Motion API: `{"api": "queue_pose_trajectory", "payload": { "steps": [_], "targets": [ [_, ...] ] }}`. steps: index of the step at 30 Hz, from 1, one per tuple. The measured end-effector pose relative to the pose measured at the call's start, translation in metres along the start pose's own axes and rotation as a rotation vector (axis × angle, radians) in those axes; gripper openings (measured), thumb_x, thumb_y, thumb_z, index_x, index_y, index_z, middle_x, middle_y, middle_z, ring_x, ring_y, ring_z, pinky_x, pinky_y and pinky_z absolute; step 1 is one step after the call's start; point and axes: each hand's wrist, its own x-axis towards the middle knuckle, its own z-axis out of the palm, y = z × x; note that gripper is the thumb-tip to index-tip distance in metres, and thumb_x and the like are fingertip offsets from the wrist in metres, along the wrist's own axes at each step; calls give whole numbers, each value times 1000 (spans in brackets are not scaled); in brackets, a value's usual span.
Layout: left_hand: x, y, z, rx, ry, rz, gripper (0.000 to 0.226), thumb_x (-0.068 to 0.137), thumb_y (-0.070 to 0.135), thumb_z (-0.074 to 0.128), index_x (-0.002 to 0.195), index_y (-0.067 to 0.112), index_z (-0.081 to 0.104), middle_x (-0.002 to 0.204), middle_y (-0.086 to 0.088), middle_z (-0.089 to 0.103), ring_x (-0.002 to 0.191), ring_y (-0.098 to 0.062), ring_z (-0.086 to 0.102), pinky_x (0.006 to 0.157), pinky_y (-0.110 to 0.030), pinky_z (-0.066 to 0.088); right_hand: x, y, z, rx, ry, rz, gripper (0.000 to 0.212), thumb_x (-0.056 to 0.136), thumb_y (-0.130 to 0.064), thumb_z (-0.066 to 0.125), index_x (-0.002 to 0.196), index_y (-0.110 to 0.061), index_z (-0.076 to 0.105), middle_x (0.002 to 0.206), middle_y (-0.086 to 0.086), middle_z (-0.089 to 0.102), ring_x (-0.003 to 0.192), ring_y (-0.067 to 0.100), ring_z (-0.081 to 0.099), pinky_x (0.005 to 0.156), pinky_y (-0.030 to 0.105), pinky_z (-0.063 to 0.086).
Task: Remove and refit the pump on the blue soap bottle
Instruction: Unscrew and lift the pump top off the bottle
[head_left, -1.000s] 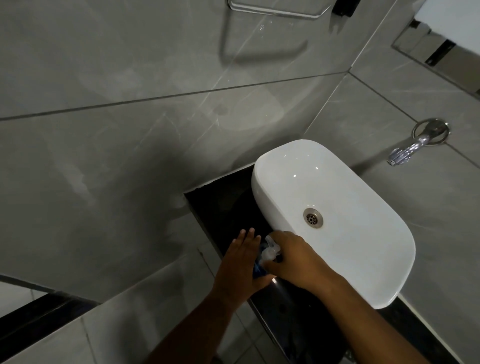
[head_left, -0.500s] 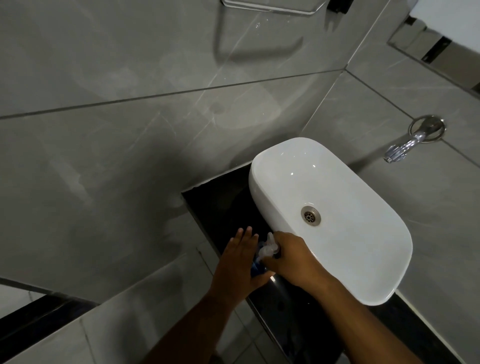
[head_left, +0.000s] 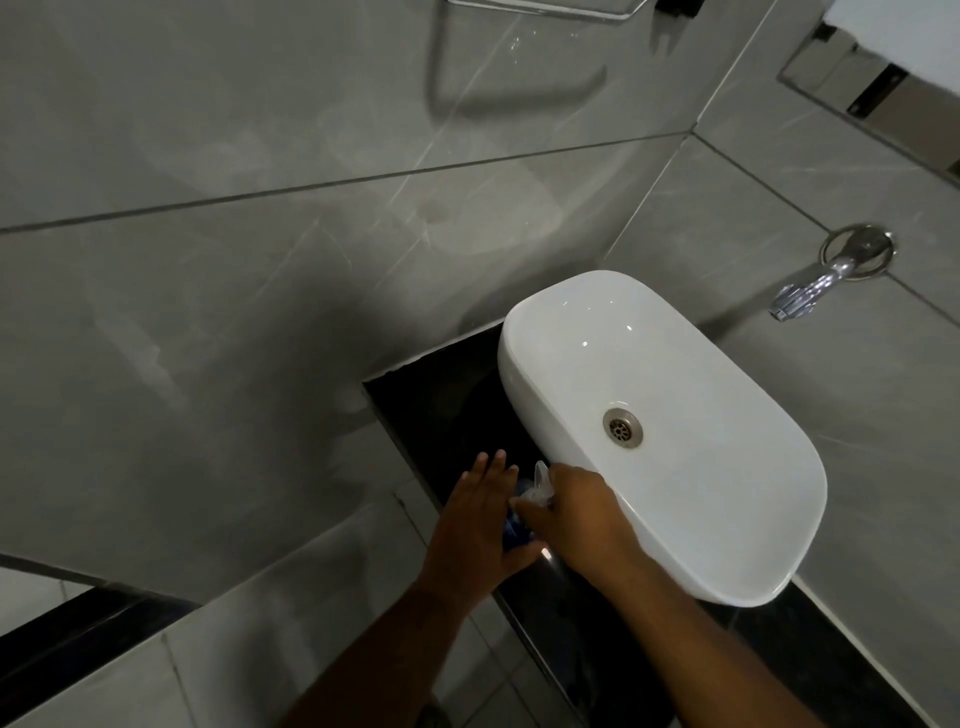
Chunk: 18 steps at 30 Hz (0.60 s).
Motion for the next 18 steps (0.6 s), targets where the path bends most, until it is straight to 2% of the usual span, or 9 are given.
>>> {"api": "queue_pose_trajectory", "payload": {
  "steps": [4, 8, 12, 15, 18],
  "targets": [
    [0, 1, 2, -14, 18, 11, 84, 76, 57, 60, 138, 4, 40, 149, -15, 34, 140, -29, 20, 110, -48, 24, -1, 9, -5, 149, -67, -66, 25, 73, -33, 77, 69, -21, 56, 63, -7, 56, 57, 3, 55, 48, 16, 42],
    [2, 1, 1, -16, 21, -7, 87, 76, 61, 59, 139, 4, 39, 149, -16, 36, 141, -29, 20, 111, -47, 23, 1, 13, -9, 159, -130, -103, 17, 78, -18, 74, 69, -23, 61, 65, -6, 60, 58, -1, 59, 49, 13, 43],
    [0, 3, 0, 8, 4, -2, 87, 75, 58, 57, 141, 5, 36, 149, -15, 37, 141, -29, 19, 112, -48, 22, 1, 17, -4, 84, -94, -124, 12, 81, -24, 70, 77, -16, 61, 69, -4, 63, 59, 7, 61, 50, 19, 45],
    [-1, 4, 0, 19, 9, 15, 85, 76, 55, 58, 141, 4, 35, 147, -15, 39, 141, -31, 20, 112, -50, 23, -2, 16, 7, 102, -15, -62, 16, 84, -26, 66, 78, -13, 60, 66, -5, 62, 57, 5, 58, 48, 16, 42],
    [0, 4, 0, 13, 21, 37, 84, 77, 53, 59, 140, 3, 36, 146, -16, 40, 140, -35, 22, 110, -52, 24, -2, 17, 11, 158, 17, 8, 19, 85, -28, 66, 81, -10, 60, 71, 2, 66, 63, 13, 64, 54, 27, 52]
  ]
}}
